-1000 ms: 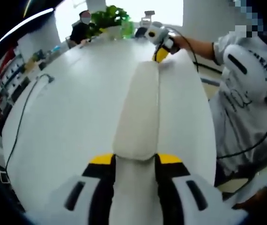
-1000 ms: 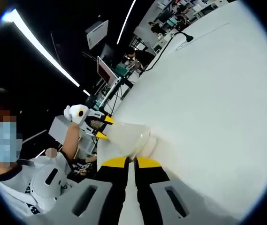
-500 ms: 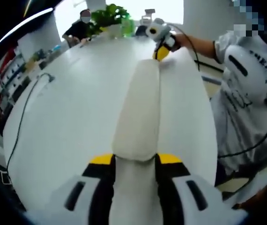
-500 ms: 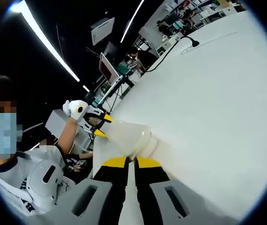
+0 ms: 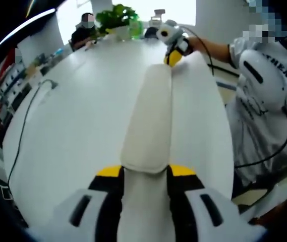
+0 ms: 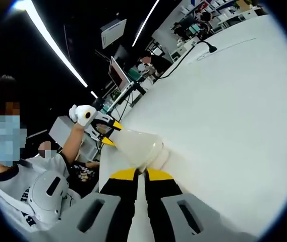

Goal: Arrange the utensils inside the cutlery case until each visible utensil rests in its matching compartment.

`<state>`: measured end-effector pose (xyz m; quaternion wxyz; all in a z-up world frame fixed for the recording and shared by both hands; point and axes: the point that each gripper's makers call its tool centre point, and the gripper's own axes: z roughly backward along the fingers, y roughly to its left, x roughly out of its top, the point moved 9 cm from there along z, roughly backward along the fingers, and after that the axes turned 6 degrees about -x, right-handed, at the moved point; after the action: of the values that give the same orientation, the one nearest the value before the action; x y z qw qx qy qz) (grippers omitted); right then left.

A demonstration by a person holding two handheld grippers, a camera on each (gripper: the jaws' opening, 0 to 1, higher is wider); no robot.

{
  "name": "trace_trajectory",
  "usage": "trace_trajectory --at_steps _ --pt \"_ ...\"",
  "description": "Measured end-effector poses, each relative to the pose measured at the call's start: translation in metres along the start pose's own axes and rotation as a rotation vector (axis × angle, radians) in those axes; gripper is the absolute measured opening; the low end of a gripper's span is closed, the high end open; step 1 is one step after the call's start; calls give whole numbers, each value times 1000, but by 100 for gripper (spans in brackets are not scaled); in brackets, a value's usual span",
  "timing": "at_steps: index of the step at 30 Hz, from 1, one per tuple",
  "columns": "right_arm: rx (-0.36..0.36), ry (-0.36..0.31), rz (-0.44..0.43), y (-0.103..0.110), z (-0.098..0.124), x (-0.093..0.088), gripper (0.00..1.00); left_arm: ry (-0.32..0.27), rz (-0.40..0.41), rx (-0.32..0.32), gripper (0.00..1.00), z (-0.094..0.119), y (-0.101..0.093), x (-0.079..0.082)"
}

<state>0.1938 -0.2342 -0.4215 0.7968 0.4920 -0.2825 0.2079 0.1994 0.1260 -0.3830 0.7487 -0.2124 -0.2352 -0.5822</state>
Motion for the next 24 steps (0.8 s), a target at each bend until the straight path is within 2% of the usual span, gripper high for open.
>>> trace_trajectory --at_steps 8,12,24 --pt "-2 -14 25 -1 1 4 4 -6 3 -9 35 6 2 4" --pt "0 -7 37 1 0 4 3 24 -6 -14 35 2 3 1" --pt "16 -30 3 3 0 -2 3 48 -26 -1 36 -3 4 1"
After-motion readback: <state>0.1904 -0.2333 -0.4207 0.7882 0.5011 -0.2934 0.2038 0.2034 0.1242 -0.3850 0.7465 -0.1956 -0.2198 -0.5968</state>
